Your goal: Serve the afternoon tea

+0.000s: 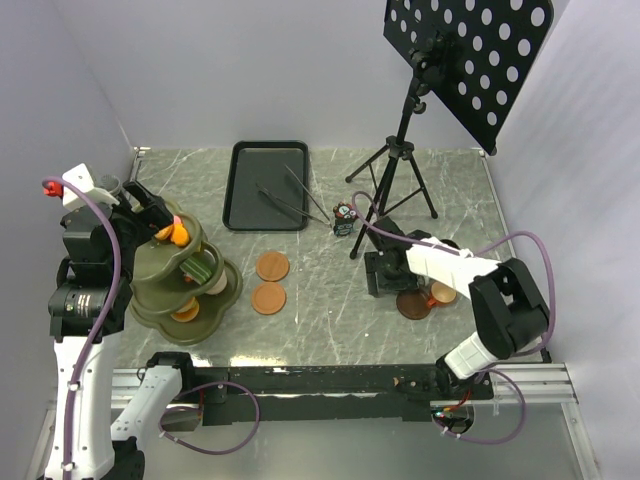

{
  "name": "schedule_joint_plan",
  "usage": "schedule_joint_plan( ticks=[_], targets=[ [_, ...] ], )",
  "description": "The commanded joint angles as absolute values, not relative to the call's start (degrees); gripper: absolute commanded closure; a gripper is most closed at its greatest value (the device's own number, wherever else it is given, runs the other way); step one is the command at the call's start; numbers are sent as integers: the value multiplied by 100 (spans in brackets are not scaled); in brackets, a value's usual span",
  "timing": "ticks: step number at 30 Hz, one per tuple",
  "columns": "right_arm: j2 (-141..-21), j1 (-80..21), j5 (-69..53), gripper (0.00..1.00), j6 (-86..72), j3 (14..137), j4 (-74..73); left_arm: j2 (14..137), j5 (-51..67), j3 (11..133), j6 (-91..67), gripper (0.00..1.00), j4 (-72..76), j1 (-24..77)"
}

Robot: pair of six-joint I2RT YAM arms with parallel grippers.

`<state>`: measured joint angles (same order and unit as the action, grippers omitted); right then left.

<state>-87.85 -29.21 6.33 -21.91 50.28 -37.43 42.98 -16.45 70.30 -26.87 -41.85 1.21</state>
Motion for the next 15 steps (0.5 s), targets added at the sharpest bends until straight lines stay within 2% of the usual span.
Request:
schedule_joint_plan(
  ticks=[1,7,15],
  targets=[
    [-8385,-2865,940,21,-2451,4983,-3989,4280,-1723,7110,-2777,0,-4078,114],
    [-8042,-2865,1327,21,-2856,4773,-4315,4289,-1635,7040,-2830,0,-4017,114],
    [-8340,-2874,590,27,-2918,4649,-3903,4324,-1617,7031,-2751,0,-3973,123]
  ],
)
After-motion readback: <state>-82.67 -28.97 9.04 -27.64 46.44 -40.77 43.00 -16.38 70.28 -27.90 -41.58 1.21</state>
